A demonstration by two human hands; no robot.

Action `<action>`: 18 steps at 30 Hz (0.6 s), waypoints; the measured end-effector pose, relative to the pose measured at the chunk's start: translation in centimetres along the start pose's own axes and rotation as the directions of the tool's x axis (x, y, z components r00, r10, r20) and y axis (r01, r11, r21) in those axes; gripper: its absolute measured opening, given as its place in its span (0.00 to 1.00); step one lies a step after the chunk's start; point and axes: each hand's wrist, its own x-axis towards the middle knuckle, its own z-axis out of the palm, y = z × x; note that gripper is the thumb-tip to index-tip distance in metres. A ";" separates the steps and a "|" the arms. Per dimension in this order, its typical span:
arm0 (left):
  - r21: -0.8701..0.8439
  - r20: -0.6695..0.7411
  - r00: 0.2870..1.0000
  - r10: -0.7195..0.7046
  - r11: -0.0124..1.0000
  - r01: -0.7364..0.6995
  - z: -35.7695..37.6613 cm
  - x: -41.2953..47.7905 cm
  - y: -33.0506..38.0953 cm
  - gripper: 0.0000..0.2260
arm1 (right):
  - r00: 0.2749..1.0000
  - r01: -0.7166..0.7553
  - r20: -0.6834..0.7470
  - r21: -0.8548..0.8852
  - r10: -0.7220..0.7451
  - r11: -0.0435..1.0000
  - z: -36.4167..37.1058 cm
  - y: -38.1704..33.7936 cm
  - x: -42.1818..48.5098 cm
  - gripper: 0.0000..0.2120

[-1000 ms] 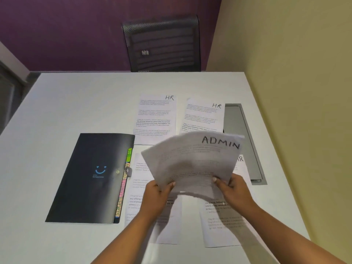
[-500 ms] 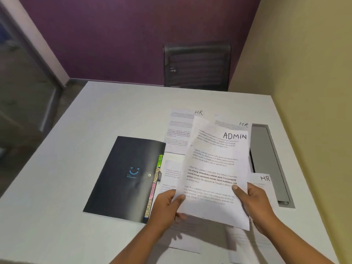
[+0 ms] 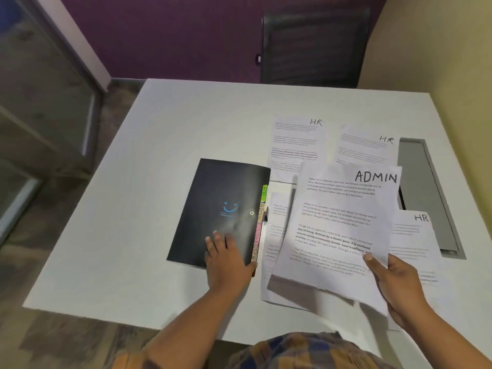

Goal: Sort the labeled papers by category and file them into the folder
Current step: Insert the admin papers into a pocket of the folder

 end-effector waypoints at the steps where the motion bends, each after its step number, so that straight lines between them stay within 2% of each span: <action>1: 0.053 0.040 0.999 -0.028 0.998 0.025 0.3 0.2 -0.3 0.47 | 1.000 -0.005 -0.008 -0.006 0.005 1.000 0.1 0.2 -0.2 0.06; 3: 0.079 0.087 0.994 -0.059 0.995 0.052 0.7 0.4 -0.5 0.50 | 1.000 -0.009 -0.015 -0.002 0.009 1.000 0.3 0.4 -0.6 0.06; 5: 0.097 0.120 0.992 -0.041 0.995 0.029 0.6 0.4 -0.2 0.47 | 1.000 -0.008 -0.014 -0.009 0.008 1.000 0.4 0.5 -0.8 0.07; 8: 0.132 0.179 0.984 0.019 0.990 -0.043 0.0 0.3 1.1 0.41 | 1.000 -0.003 -0.015 -0.012 0.003 1.000 0.3 0.3 -0.7 0.07; 13: 0.211 0.264 0.950 0.168 0.951 -0.227 -2.9 0.0 2.1 0.41 | 1.000 -0.008 -0.002 0.011 0.008 1.000 0.1 -0.2 -0.3 0.05; 15: 0.245 0.302 0.938 0.171 0.937 -0.249 -4.4 -0.1 2.4 0.37 | 1.000 -0.008 0.006 0.000 0.008 1.000 0.1 -0.5 -0.1 0.06; 18: 0.303 0.257 0.953 0.160 0.923 -0.237 -6.1 -0.1 2.6 0.27 | 1.000 0.009 0.026 -0.006 -0.009 1.000 0.3 -1.5 0.1 0.06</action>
